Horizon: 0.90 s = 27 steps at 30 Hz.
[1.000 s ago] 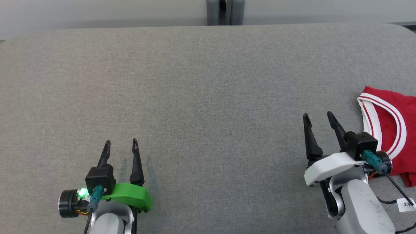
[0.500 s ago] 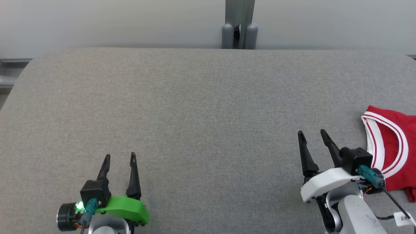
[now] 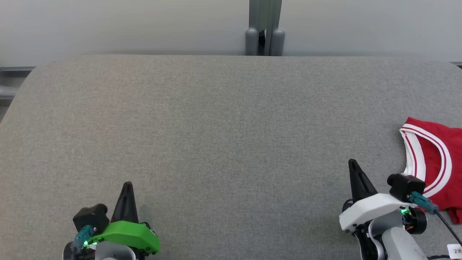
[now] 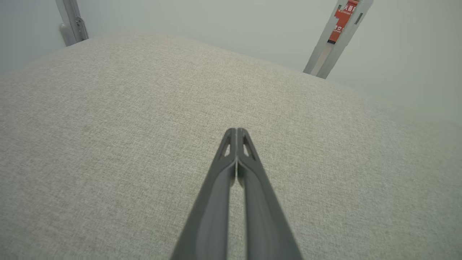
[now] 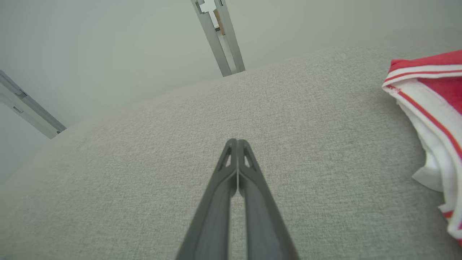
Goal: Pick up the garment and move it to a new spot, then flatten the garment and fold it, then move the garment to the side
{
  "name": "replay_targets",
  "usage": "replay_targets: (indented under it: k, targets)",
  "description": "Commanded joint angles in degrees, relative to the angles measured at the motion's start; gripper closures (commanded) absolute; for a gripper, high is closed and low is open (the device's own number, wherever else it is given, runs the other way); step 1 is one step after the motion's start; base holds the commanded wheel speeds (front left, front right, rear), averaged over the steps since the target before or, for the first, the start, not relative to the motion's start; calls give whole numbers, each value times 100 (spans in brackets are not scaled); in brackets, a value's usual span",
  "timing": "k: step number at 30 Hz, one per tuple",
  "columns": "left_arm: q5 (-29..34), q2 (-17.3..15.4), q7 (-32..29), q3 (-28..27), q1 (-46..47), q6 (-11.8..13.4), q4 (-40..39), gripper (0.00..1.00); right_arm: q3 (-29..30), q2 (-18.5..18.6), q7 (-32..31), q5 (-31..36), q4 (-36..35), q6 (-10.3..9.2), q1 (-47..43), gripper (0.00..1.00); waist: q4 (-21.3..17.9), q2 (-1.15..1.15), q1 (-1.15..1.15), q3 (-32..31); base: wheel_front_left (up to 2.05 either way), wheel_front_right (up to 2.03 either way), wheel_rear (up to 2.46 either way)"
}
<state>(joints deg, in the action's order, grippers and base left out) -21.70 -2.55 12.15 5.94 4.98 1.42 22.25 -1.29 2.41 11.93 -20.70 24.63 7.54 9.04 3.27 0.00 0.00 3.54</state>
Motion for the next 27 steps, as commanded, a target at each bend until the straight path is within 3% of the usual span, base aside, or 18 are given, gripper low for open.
replay_targets:
  k: [1, 27]
  targets:
    - [-234, -10, -52, -61, 61, -52, -129, 100, 36, 19, -59, -243, -137, -1, 54, 100, -4, 0, 0, -4, 0, 0, 0]
    - [-2512, -21, -655, -458, 93, -337, -374, 100, 281, 33, -650, -2552, -469, -3, -70, 100, -78, 0, 0, -79, 0, 0, 0]
